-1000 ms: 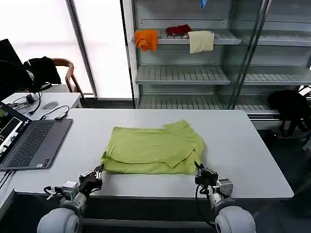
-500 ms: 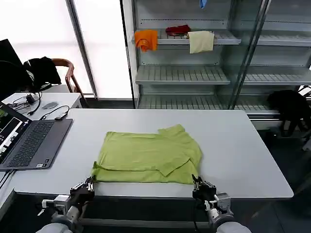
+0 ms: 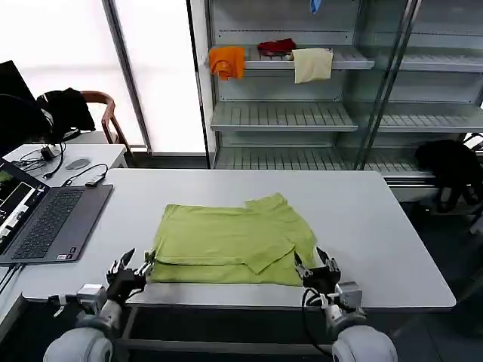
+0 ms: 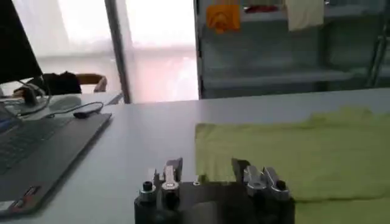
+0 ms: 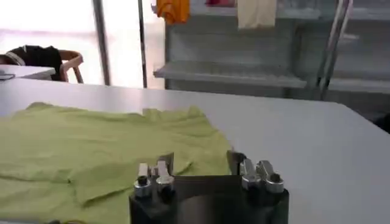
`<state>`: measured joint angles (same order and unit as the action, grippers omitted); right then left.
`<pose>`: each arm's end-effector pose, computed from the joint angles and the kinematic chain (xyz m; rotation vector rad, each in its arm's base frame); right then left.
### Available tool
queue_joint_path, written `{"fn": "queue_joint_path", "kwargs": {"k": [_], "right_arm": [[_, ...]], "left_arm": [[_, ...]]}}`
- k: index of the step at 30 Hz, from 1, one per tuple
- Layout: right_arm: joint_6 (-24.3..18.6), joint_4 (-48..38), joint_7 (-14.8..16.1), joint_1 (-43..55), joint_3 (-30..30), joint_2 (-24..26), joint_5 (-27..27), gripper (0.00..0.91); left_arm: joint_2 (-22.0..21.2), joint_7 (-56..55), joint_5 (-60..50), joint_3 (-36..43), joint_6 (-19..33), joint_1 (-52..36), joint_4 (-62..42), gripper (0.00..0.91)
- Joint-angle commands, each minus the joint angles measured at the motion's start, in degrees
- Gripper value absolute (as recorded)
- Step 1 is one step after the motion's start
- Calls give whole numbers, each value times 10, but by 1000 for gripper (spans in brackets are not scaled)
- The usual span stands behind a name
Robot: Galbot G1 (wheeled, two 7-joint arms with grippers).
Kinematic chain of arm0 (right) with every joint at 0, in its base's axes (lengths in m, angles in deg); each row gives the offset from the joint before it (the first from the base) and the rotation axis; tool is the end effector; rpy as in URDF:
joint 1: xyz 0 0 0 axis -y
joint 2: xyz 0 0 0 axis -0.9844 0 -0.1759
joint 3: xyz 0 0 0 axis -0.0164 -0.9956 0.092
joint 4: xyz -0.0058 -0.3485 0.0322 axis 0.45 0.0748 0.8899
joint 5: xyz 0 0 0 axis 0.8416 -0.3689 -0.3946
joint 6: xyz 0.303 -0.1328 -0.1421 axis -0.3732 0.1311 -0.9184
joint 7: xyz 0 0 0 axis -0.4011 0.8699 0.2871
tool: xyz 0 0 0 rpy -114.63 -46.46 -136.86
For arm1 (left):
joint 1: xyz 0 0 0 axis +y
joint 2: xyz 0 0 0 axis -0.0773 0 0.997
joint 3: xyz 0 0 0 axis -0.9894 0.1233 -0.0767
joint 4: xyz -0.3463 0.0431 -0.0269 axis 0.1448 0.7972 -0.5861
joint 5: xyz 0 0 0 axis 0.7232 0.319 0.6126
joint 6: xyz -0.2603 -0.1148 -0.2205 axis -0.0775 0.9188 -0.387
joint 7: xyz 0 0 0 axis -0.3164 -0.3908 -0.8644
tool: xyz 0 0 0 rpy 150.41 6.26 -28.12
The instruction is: Fold and organize the clothes.
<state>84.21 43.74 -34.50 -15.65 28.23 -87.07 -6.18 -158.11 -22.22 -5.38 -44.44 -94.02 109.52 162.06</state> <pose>0.3011 0.0199 -0.2314 0.2393 -2.8669 0.0731 0.2607 0.0877 -0.2379 -0.0927 -2.8277 -0.0657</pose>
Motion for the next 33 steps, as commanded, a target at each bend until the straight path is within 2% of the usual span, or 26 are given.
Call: {"fn": "queue_joint_path", "kwargs": {"k": [1, 5, 11, 21, 33], "right_arm": [[2, -242, 8, 241, -29, -38, 25, 907], [-1, -360, 15, 307, -18, -75, 3, 907], [-4, -456, 16, 356, -8, -96, -20, 907], [-6, -512, 11, 375, -3, -110, -41, 907], [-6, -514, 7, 369, 3, -99, -39, 907]], "left_arm": [[33, 30, 32, 58, -12, -255, -206, 907], [36, 37, 25, 81, -12, -312, -287, 907], [29, 49, -11, 97, -12, -353, -362, 907], [21, 54, -38, 104, -12, -368, -414, 907], [16, 60, -64, 104, -12, -374, -443, 907]]}}
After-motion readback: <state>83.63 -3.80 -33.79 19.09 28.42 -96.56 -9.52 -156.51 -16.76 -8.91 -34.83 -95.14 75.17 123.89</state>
